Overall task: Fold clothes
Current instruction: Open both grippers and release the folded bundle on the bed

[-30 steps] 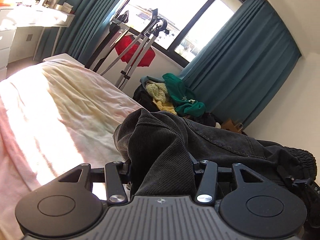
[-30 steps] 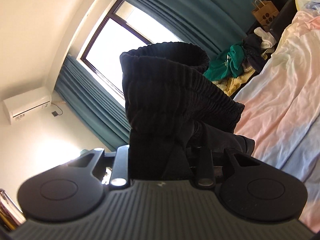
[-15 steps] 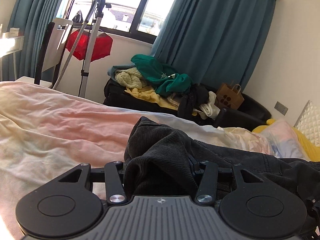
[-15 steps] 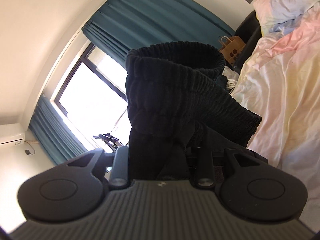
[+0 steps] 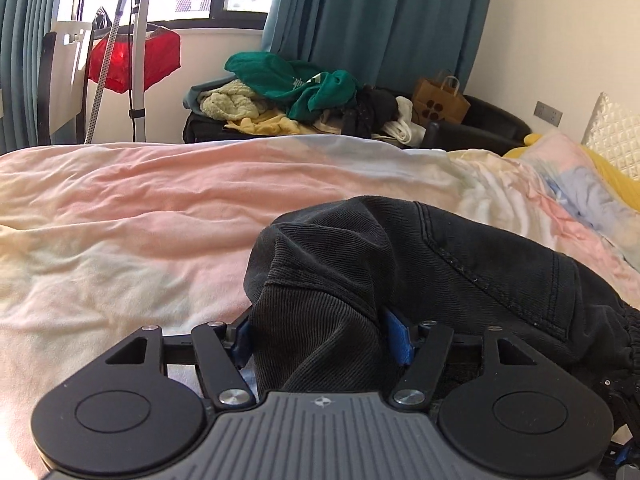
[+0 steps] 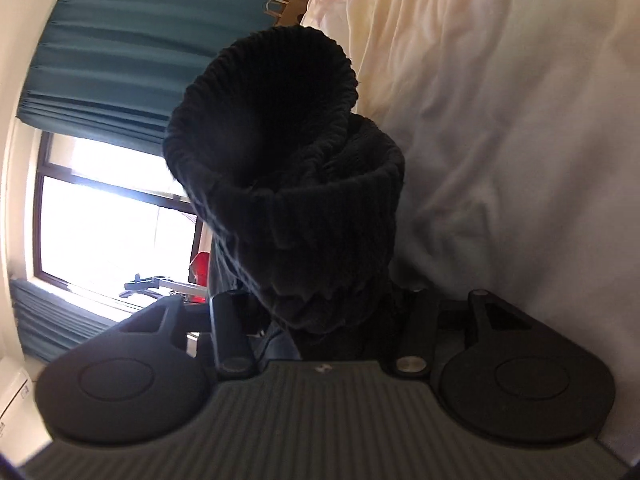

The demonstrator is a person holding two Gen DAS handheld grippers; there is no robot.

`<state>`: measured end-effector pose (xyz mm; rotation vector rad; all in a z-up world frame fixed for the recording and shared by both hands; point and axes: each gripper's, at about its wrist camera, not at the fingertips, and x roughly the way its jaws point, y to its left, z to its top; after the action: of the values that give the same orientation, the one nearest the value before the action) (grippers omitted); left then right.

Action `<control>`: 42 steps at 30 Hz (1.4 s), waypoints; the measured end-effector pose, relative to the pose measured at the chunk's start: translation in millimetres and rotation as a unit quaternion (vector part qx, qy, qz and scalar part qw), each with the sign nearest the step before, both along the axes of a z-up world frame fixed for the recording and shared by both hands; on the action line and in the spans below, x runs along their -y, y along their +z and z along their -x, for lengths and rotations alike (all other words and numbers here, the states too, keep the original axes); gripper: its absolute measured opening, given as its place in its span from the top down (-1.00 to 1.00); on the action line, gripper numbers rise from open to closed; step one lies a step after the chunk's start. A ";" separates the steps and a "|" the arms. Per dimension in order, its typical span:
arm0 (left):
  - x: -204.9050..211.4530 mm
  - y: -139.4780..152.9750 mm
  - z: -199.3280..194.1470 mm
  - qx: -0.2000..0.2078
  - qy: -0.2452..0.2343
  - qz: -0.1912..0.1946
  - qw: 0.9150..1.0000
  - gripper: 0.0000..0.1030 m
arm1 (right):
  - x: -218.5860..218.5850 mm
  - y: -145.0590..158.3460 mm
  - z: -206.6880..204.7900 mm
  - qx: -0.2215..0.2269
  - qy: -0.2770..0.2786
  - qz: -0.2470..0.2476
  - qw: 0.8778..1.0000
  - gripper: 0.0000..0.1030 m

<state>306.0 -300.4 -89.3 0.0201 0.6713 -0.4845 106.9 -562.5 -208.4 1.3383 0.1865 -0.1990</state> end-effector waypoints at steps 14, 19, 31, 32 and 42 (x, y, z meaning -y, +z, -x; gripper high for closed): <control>-37.5 76.9 96.4 0.039 -0.019 -0.031 0.999 -0.47 | -46.9 53.2 63.8 -0.109 -0.035 0.105 0.988 -0.14; -55.0 108.2 144.8 0.070 -0.037 -0.041 0.996 -0.59 | -51.5 88.5 95.1 -0.117 -0.036 0.182 0.976 -0.14; -116.3 145.2 245.8 0.108 -0.036 -0.023 0.993 -0.89 | -128.3 173.8 141.1 -0.097 0.012 0.351 0.931 -0.24; -121.9 147.4 253.6 0.114 -0.035 -0.021 0.993 -0.98 | -133.0 178.7 144.0 -0.095 0.011 0.359 0.929 -0.24; -156.1 160.0 310.2 0.138 -0.027 -0.012 0.990 -1.00 | -167.5 204.6 172.3 -0.090 0.000 0.396 0.914 -0.68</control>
<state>-4.2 -144.3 70.7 0.1253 0.4049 -0.5140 -65.4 -395.0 -3.9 0.5085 0.2285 -0.3546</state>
